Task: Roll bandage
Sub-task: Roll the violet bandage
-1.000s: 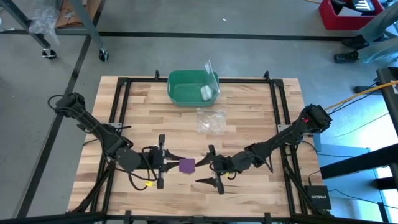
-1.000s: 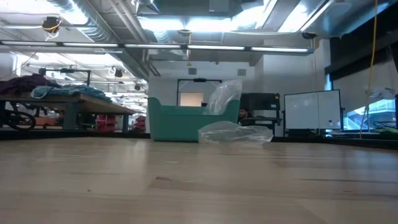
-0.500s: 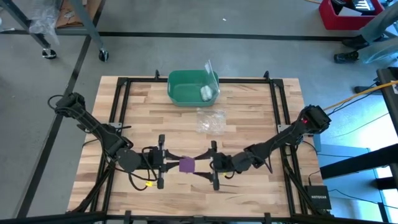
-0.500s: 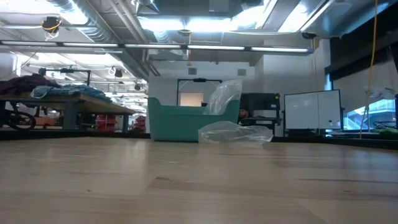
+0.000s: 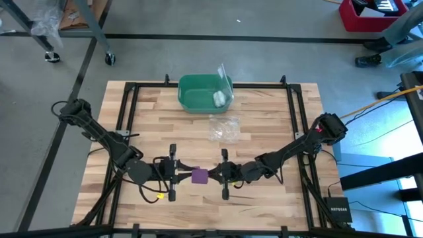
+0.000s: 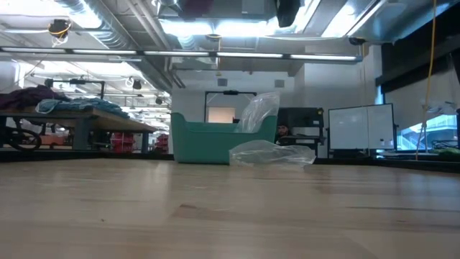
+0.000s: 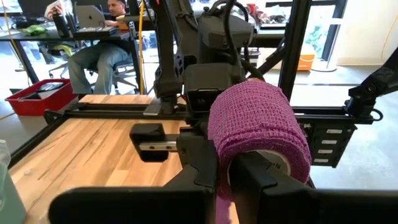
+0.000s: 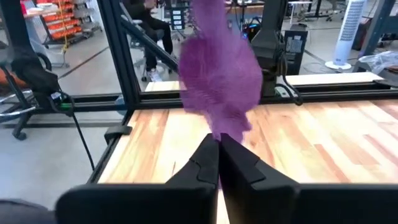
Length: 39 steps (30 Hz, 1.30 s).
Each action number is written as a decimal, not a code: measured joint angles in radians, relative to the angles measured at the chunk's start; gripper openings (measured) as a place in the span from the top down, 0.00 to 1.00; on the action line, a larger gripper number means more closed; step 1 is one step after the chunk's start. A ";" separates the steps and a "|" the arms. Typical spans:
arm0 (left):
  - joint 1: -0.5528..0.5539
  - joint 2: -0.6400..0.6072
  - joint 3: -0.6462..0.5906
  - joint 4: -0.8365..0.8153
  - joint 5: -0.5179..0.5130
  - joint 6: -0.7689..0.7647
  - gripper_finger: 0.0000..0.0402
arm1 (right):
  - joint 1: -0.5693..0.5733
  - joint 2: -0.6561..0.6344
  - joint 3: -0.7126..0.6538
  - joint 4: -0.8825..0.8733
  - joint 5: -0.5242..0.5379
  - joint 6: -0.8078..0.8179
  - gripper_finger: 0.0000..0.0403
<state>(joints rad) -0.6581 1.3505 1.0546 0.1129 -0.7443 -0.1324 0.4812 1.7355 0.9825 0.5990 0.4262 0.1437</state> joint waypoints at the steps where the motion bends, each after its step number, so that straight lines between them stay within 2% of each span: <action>1: -0.005 0.001 0.000 0.001 0.000 -0.009 0.96 | 0.002 0.000 0.000 -0.006 0.001 -0.003 0.97; 5: -0.038 0.000 0.000 0.024 -0.001 0.025 0.96 | 0.002 -0.001 0.000 -0.030 0.009 -0.048 0.98; 13: -0.122 -0.003 0.000 0.214 -0.001 0.219 0.97 | 0.003 -0.002 0.000 -0.129 0.020 -0.103 0.99; 21: -0.132 -0.003 0.000 0.229 -0.002 0.250 0.98 | 0.003 -0.003 0.001 -0.110 0.009 0.005 0.94; 25: -0.125 -0.003 0.000 0.226 -0.001 0.249 0.96 | 0.003 -0.010 0.001 -0.088 -0.010 0.010 0.84; 33: -0.121 -0.003 0.000 0.207 0.000 0.244 0.97 | 0.003 -0.064 0.000 -0.084 -0.028 0.006 0.52; 39: -0.117 -0.003 0.000 0.194 -0.016 0.237 0.97 | 0.003 -0.066 0.000 -0.084 -0.071 0.002 0.42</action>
<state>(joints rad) -0.7753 1.3472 1.0546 0.3069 -0.7607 0.1048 0.4839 1.6695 0.9829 0.5151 0.3549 0.1453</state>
